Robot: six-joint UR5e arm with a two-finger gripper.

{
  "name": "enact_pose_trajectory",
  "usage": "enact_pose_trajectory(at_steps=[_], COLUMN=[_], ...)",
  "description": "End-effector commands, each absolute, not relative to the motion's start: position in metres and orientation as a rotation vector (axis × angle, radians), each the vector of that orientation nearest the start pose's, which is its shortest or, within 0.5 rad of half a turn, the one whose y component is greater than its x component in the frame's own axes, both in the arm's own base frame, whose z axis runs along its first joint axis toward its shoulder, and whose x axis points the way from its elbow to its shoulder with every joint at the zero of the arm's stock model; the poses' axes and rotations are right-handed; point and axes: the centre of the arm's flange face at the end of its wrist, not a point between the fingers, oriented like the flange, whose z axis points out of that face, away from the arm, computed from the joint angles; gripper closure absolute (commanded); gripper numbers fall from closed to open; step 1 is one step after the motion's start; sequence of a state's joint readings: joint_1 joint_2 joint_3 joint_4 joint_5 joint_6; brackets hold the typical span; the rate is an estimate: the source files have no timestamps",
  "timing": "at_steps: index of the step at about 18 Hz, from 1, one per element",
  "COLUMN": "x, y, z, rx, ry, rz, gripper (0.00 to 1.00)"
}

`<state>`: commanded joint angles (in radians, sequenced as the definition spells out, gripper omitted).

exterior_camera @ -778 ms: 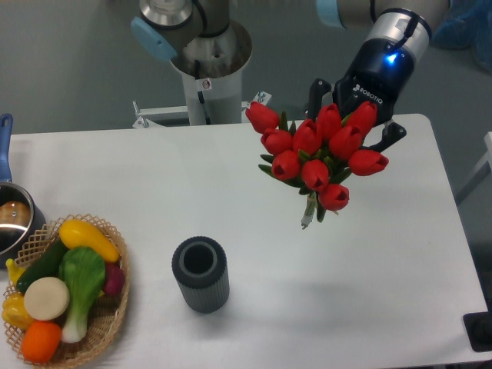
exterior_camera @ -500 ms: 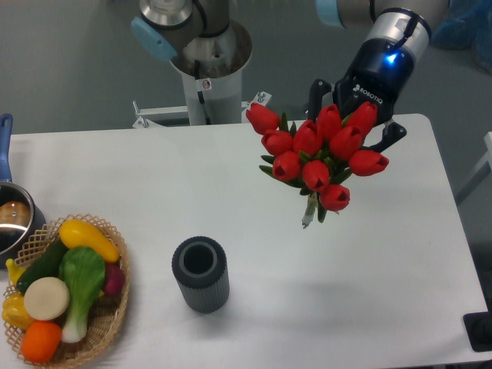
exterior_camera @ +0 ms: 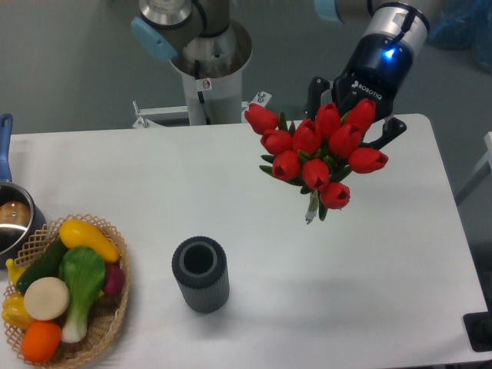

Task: Place the flowers on the table
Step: 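Hold the red tulip bunch in the gripper above the table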

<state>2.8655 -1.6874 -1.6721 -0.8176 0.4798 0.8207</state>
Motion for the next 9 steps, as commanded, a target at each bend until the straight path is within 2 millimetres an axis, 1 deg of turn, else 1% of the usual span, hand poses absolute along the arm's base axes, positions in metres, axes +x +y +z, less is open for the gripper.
enact_pose_trajectory(at_steps=[3, 6, 8, 9], x=[-0.4606, -0.4583, -0.4564, -0.4531], y=[0.3617, 0.3592, 0.3566, 0.3607], z=[0.515, 0.5105, 0.5102, 0.5076], rx=[-2.013, -2.053, -2.102, -2.134], ry=[-0.147, -0.159, -0.154, -0.157], rz=[-0.072, -0.039, 0.02, 0.038], gripper=[0.62, 0.62, 0.62, 0.62])
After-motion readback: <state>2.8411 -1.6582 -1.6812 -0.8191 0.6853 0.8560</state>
